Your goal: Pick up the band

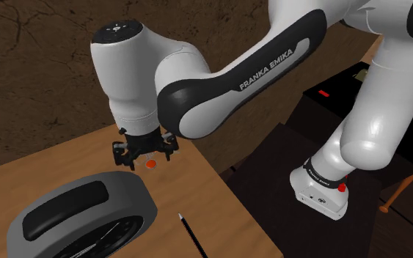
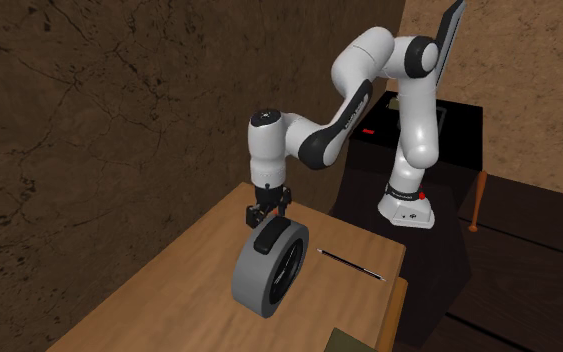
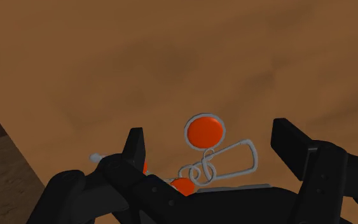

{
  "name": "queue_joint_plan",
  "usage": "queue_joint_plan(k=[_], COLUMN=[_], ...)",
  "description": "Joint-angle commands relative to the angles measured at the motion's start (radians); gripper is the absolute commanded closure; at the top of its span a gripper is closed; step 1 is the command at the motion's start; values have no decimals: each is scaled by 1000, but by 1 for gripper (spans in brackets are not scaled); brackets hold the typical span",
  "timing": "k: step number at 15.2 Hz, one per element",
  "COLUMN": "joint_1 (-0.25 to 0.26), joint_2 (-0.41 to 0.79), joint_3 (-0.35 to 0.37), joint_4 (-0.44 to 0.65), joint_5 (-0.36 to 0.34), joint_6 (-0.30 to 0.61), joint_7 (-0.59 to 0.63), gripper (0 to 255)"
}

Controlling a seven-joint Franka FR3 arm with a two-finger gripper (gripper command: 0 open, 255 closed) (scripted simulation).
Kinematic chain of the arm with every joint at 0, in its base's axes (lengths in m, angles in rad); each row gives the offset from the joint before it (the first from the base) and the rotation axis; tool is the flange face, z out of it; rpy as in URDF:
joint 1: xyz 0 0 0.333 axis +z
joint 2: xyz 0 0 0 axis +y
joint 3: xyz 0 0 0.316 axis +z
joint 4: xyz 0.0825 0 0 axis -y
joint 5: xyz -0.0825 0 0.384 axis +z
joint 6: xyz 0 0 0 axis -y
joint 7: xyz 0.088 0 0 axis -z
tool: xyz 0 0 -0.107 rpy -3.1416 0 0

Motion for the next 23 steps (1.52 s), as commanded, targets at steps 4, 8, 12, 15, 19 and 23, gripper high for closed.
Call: queue_joint_plan(k=[4, 8, 12, 15, 19, 23], joint_1=[8, 9, 10, 5, -6, -15], joint_2=[19, 21, 21, 12, -17, -42], joint_3=[-9, -10, -9, -5, 8, 18], joint_4=[-15, -14, -11, -9, 16, 45], joint_5=[-19, -21, -20, -12, 16, 41], joint_6=[28, 29, 26, 17, -27, -72], joint_7=[13, 14, 14, 9, -9, -25], gripper=[0, 255, 255, 255, 255, 255])
